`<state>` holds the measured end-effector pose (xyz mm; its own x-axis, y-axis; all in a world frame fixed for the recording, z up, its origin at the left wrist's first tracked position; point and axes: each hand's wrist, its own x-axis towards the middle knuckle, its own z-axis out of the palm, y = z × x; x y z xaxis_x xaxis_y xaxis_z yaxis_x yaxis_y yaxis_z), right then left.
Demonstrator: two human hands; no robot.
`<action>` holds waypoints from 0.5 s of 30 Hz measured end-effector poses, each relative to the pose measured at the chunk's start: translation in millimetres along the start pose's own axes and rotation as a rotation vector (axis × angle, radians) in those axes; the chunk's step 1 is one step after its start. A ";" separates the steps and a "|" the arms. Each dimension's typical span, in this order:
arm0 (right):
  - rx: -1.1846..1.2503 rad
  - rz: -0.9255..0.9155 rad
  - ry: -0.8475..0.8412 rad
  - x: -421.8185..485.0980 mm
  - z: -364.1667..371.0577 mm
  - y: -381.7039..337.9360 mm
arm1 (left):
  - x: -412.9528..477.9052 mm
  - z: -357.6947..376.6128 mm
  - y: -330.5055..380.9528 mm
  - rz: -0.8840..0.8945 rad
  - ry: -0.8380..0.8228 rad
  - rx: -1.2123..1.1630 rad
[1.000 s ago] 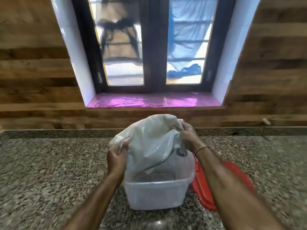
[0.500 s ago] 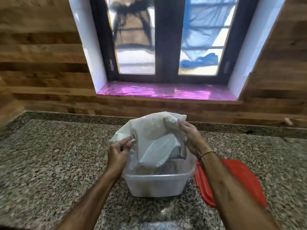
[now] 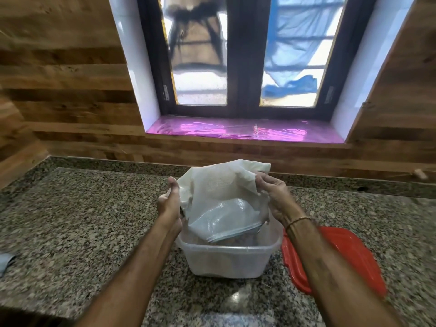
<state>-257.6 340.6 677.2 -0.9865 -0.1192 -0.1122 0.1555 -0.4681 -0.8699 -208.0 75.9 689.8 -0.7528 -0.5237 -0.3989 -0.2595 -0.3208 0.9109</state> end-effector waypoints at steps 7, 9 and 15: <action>0.034 0.081 -0.022 -6.9 0.5 -11.7 | 6.7 -8.5 1.6 0.018 -0.099 -0.018; -0.072 0.077 0.009 -4.6 -3.9 -13.1 | 4.5 -10.9 -5.0 0.096 -0.112 -0.031; -0.214 0.161 0.016 1.9 -24.4 -18.8 | 1.8 -35.4 -16.9 0.372 -0.197 0.121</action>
<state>-263.7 370.5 681.6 -0.9509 -0.1626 -0.2634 0.2978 -0.2480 -0.9218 -183.6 52.4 669.9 -0.9065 -0.4216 -0.0241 -0.0091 -0.0377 0.9992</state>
